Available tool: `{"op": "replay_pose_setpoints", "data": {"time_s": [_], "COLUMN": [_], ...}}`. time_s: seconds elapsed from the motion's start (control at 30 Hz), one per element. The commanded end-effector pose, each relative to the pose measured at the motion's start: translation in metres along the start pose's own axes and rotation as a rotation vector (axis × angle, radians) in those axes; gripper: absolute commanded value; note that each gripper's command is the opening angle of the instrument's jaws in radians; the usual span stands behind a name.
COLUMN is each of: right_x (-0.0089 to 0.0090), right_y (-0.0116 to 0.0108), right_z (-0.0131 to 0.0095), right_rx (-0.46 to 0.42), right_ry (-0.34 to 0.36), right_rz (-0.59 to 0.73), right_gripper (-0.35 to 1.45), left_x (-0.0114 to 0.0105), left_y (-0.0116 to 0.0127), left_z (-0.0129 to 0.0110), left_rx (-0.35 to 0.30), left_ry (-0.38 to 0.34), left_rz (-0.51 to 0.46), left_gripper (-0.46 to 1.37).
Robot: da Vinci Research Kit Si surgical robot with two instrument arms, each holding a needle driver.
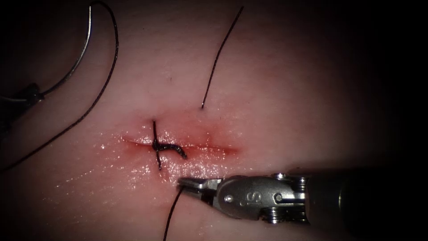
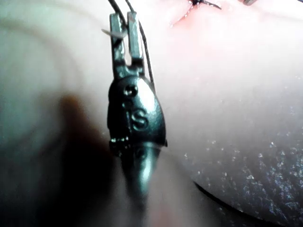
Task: Wound Closure
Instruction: Use the right hand to pull the thread through the tissue
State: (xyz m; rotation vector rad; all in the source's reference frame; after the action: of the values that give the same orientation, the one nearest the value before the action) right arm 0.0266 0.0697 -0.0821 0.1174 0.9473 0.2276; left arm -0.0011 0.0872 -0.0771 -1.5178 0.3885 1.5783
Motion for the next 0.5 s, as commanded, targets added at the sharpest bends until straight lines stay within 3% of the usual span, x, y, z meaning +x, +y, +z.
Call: {"op": "replay_pose_setpoints", "data": {"time_s": [0.03,0.33,0.5], "right_x": [0.0000,0.0004,0.0018], "right_y": [-0.0002,-0.0021,-0.0048], "right_z": [0.0000,-0.0008,-0.0020], "right_rx": [0.006,0.028,0.039], "right_ry": [-0.008,-0.012,-0.009], "right_rz": [0.001,0.020,0.016], "right_gripper": [-0.35,-0.35,-0.35], "left_x": [0.0000,0.0000,0.0000], "left_y": [0.0000,0.0000,0.0000], "left_z": [0.0000,0.0000,0.0000], "left_rx": [-0.003,-0.003,-0.006], "left_ry": [0.000,0.003,0.003], "left_rz": [0.000,0.000,0.000], "left_gripper": [-0.35,-0.35,-0.35]}}
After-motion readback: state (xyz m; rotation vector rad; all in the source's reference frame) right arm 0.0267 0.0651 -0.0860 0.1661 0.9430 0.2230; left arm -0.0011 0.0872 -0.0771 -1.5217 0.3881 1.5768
